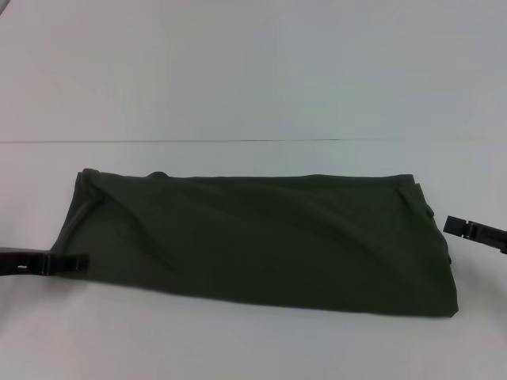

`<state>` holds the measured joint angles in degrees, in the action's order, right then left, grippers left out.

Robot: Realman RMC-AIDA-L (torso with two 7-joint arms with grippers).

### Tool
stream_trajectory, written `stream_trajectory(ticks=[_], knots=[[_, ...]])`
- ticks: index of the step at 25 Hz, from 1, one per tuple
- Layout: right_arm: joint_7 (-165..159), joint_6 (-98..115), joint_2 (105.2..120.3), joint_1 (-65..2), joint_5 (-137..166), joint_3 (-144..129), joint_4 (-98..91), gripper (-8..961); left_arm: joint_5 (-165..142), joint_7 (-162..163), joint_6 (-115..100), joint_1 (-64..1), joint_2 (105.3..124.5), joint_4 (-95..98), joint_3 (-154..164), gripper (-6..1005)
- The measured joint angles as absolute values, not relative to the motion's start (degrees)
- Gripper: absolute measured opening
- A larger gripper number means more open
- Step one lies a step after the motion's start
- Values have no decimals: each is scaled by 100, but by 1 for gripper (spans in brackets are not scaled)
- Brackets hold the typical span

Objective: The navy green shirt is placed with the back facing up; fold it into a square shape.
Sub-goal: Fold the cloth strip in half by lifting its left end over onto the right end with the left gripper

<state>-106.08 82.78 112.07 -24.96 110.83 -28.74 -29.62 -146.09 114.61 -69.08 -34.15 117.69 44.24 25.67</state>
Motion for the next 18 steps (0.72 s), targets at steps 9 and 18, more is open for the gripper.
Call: stream_trajectory(ticks=[9, 18], knots=[[-10609, 8279, 11206, -2496, 11083, -2874, -2962, 943, -14648, 11396, -6924, -3405, 11810, 4524, 2629, 443], [-10645, 8281, 11206, -2509, 11083, -2874, -2962, 943, -14705, 11405, -6897, -3416, 11813, 4527, 2655, 192]])
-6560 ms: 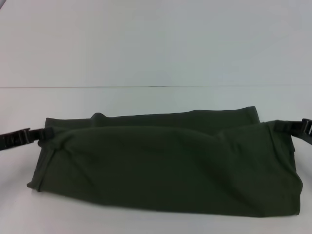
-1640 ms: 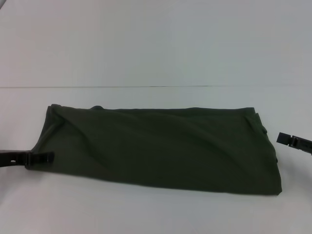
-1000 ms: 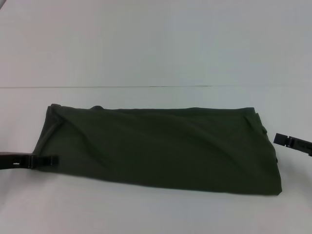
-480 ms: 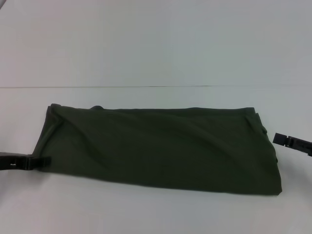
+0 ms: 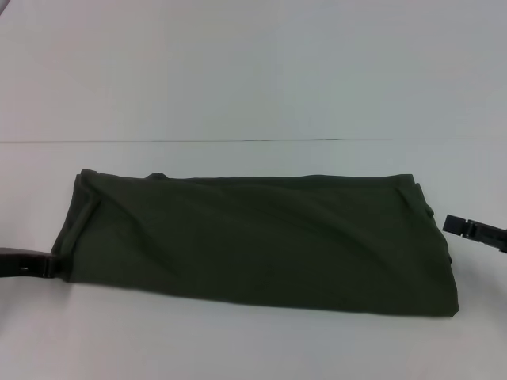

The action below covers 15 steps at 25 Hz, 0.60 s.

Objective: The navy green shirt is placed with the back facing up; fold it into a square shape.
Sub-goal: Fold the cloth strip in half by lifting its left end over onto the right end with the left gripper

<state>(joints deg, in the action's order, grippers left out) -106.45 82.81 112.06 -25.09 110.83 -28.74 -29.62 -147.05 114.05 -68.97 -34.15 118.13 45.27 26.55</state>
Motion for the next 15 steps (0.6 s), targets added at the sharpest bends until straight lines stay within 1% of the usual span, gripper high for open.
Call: stream_trajectory(ticks=[3, 8, 13, 15], knots=[[-10770, 8289, 11183, -2527, 11086, -2880, -2962, 943, -14705, 11426, -6922, -3400, 11812, 4552, 2625, 118], [-11765, 8215, 11071, -2649, 11568, -2893, -3140, 943, -14704, 11427, -7030, -3349, 11809, 4616, 2596, 16], [-13126, 8279, 11024, -2945, 12653, -2991, -3756, 942, -14674, 11393, -7171, -3324, 11804, 4704, 2593, 19], [-13732, 8282, 10961, -3129, 13203, -3212, -3930, 942, -14672, 11384, -7193, -3326, 11798, 4721, 2591, 20]])
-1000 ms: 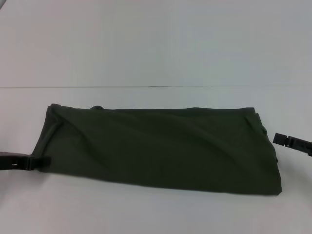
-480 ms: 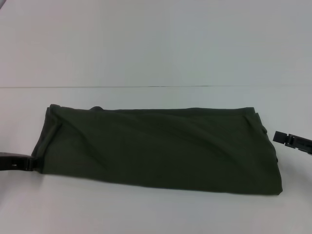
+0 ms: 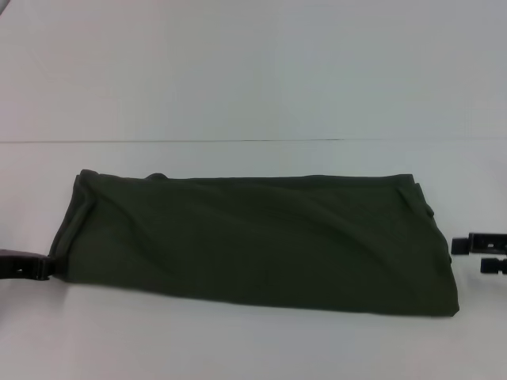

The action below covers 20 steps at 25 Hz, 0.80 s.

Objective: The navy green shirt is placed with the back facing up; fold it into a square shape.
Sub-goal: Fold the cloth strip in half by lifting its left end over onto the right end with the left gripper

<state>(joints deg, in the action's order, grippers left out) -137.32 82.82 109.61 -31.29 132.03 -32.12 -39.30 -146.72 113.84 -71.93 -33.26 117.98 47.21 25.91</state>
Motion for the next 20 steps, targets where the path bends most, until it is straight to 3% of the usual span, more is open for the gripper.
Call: stream_trajectory(ticks=[4, 20], knots=[[-14245, 8279, 10886, -3475, 13905, -3514, -3926, 942, -14673, 11347, -7200, -3360, 11781, 4721, 2593, 22], [-14612, 7947, 11201, -3899, 14406, -3987, -3829, 894, -14703, 11327, -7356, -3339, 11777, 4857, 2619, 31]])
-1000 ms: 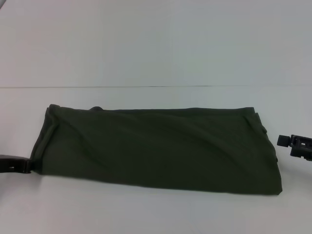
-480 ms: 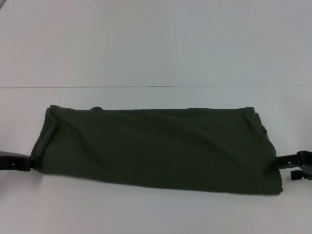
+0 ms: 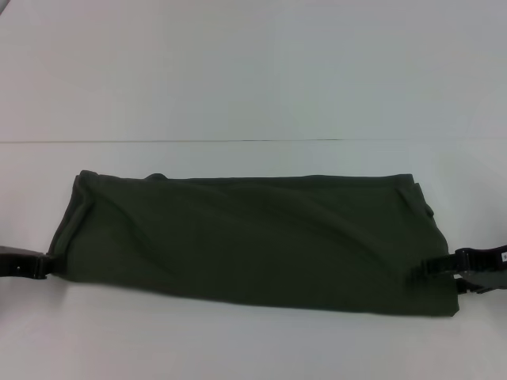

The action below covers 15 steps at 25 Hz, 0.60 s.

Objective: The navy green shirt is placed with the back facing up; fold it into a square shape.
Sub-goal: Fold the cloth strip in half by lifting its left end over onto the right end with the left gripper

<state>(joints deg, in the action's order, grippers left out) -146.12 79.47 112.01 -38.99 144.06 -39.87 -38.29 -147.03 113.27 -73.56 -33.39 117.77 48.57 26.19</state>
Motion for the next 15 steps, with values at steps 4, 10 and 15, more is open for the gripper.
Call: stream_trajectory(ticks=[4, 10, 15], knots=[[-14564, 7875, 11243, -3938, 14410, -4035, -3713, 876, -14705, 11325, -7364, -3340, 11777, 4843, 2633, 33], [-14434, 7823, 11303, -3939, 14391, -4069, -3708, 850, -14705, 11337, -7377, -3340, 11782, 4836, 2637, 36], [-14426, 7685, 11306, -3932, 14416, -4085, -3708, 828, -14701, 11355, -7380, -3347, 11785, 4837, 2637, 39]])
